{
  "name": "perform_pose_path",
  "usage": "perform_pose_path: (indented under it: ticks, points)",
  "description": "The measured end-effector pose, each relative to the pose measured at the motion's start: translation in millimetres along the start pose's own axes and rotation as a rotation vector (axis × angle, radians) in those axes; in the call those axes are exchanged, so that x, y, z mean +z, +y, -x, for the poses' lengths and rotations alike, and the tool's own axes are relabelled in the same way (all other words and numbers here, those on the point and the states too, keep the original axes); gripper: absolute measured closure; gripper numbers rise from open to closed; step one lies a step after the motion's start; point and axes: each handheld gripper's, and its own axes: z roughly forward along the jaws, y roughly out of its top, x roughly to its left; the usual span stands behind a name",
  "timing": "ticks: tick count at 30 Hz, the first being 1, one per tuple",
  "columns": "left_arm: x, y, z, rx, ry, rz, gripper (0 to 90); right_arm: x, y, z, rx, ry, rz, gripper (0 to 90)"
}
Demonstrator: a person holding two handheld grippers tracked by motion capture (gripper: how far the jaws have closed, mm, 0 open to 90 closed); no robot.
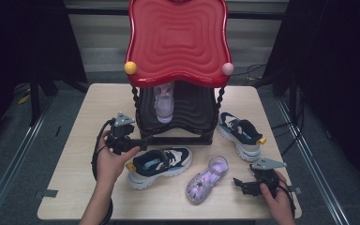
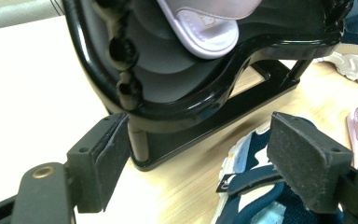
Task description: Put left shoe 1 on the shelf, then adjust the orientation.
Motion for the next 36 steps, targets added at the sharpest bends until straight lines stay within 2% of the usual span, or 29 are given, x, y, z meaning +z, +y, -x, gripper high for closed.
perform_pose_path:
  ticks: [6, 13, 15, 20, 29, 36]
  points:
    - [-7.1, -9.8, -9.8, -0.028, 0.023, 0.009, 21.0, 0.0, 0.0, 0.0, 0.0, 0.0, 0.0, 11.1]
    - [-14.4, -23.9, -24.9, -0.058, 0.031, 0.009, 21.0, 0.0, 0.0, -0.1, 0.001, 0.0, 0.0, 11.2]
    - [-16.6, -28.3, -29.3, -0.054, 0.053, 0.002, 21.1, 0.0, 0.0, -0.3, 0.002, 0.0, -0.001, 11.2]
    - [-22.3, -42.4, -40.5, -0.085, 0.087, 0.004, 21.1, 0.0, 0.0, -0.4, 0.0, 0.003, 0.0, 11.2]
    - [-25.7, -64.6, -57.2, -0.124, 0.113, -0.008, 21.1, 0.0, 0.0, -0.4, -0.001, 0.003, 0.0, 11.2]
    - [-26.1, -80.3, -66.7, -0.139, 0.159, -0.022, 21.1, -0.1, 0.0, -0.3, 0.0, 0.004, 0.0, 11.2]
